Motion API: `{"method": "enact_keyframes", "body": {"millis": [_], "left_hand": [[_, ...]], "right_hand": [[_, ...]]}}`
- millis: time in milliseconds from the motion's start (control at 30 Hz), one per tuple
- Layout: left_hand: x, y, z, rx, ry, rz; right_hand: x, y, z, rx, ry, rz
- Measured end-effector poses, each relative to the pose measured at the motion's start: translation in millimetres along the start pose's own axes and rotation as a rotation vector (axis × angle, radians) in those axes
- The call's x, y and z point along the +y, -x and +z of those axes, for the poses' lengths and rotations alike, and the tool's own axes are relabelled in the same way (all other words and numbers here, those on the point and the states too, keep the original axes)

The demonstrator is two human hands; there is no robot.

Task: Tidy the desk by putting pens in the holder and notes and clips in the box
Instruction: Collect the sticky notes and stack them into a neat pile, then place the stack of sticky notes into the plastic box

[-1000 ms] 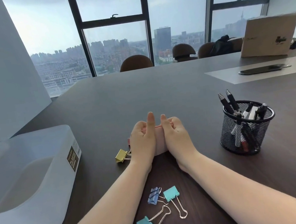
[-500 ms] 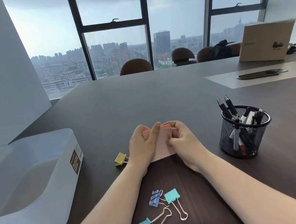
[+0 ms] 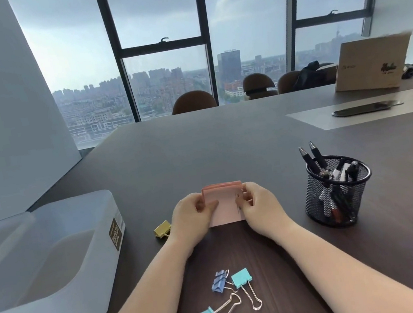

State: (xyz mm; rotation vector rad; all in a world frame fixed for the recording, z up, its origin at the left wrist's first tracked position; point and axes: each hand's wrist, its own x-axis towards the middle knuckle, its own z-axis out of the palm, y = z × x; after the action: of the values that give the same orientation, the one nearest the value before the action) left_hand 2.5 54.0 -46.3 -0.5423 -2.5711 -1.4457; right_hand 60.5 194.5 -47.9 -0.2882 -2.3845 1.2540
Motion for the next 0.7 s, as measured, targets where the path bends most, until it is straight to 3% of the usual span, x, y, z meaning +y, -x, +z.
{"method": "enact_keyframes", "body": {"millis": [300,533,700], "left_hand": [[31,-22,-54,-0.058,0.031,-0.101],[44,-25,-140,-0.036,-0.069,-0.132],[19,-19,-186,0.017,-0.178,-0.214]], "right_hand": [[-48,-16,-11,0.083,-0.027,0.052],[-110,-21,11,-0.099,0.062,-0.038],[-144,-16,39,-0.204,0.095,-0.050]]}}
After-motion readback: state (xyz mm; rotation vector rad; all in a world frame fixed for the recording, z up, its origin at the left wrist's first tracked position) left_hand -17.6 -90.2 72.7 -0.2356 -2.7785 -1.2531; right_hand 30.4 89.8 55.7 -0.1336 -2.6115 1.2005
